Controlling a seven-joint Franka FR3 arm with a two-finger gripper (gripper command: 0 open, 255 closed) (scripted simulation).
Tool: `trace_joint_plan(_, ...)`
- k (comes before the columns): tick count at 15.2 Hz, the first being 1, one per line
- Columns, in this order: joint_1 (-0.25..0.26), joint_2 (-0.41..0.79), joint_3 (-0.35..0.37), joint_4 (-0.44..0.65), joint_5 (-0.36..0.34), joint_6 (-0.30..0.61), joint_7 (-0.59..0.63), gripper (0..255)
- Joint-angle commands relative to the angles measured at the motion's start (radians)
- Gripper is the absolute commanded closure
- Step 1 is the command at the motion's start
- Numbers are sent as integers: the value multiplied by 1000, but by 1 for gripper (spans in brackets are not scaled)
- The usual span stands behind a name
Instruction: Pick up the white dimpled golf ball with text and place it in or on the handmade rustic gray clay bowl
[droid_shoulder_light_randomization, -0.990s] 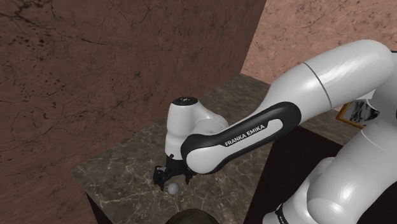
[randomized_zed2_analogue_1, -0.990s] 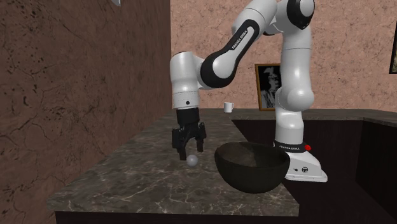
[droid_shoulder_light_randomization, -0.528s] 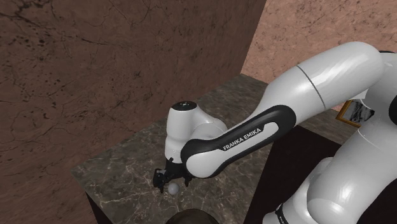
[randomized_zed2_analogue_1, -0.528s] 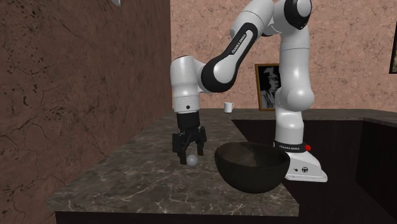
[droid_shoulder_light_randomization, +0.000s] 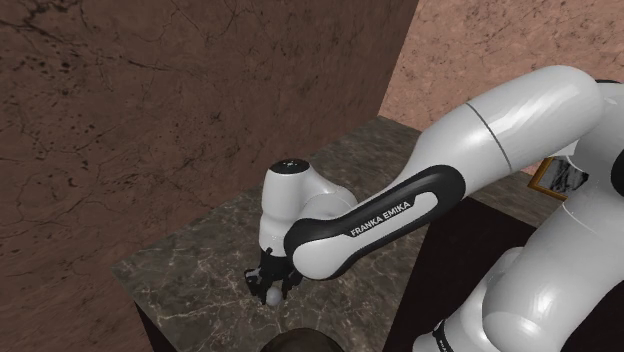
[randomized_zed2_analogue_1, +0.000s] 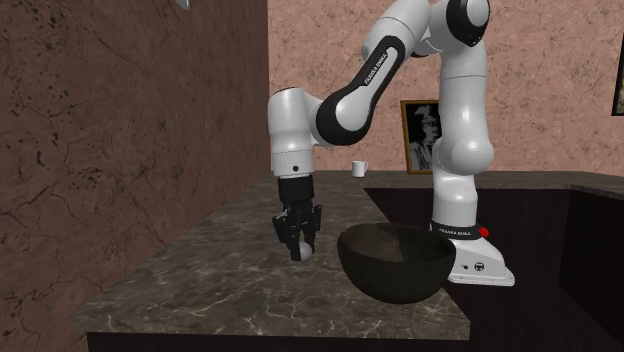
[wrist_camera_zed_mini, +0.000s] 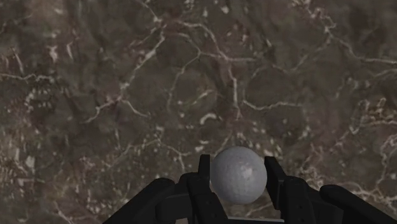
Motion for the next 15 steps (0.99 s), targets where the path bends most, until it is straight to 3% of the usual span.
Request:
trace_joint_plan(1,0,0,0,0,0,0,0,255)
trace_joint_plan(4,0,0,0,0,0,0,0,255)
trace_joint_plan(15,-1,-126,-9,50,63,-164,-37,255)
